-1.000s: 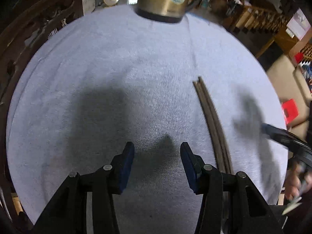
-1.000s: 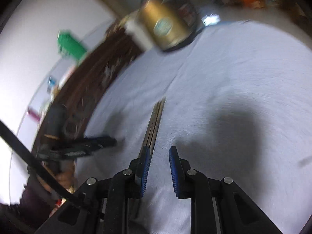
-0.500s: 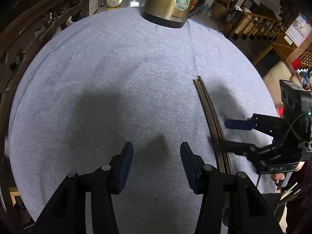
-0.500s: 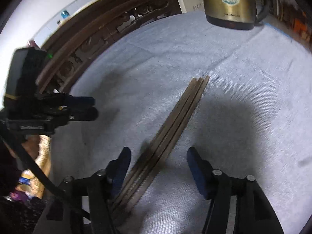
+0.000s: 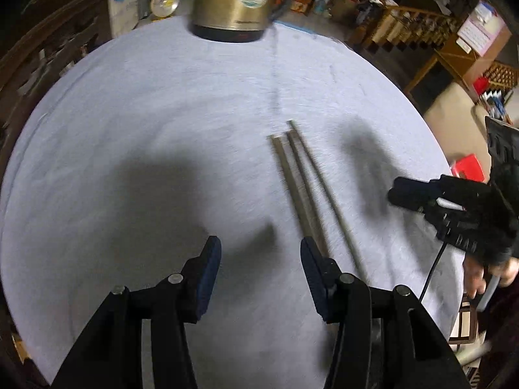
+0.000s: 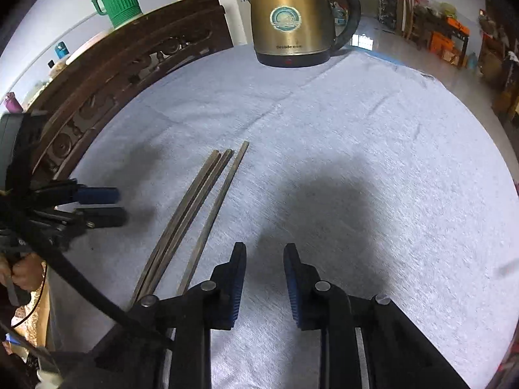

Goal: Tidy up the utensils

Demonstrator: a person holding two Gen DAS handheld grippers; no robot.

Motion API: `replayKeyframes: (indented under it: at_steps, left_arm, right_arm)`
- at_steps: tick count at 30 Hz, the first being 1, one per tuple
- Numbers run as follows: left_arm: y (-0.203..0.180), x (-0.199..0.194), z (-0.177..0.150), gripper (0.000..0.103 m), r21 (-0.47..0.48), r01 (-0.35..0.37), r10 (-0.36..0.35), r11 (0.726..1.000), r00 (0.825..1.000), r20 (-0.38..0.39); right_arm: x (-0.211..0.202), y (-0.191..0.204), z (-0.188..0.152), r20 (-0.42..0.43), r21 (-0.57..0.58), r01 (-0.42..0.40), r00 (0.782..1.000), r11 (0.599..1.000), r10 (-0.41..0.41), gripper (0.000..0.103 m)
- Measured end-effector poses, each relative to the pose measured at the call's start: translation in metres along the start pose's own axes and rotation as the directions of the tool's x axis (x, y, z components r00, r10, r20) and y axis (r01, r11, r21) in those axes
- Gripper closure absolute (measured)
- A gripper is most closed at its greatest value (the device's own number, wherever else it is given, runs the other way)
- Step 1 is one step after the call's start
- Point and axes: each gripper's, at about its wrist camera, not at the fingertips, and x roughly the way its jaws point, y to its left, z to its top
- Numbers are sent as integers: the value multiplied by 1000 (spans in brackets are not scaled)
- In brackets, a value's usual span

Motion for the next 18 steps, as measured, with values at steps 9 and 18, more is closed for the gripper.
replayKeyframes:
  at_steps: [9, 18]
  left_arm:
    - [-26, 42, 35, 44, 52, -141, 141, 989, 990, 0]
    - [49, -3, 11, 43, -57, -217, 216, 974, 976, -30]
  right_arm:
    - [9, -29, -6, 24, 131, -36, 999, 991, 33, 76]
    - [14, -13, 12, 41, 92, -111, 993, 990, 107, 76]
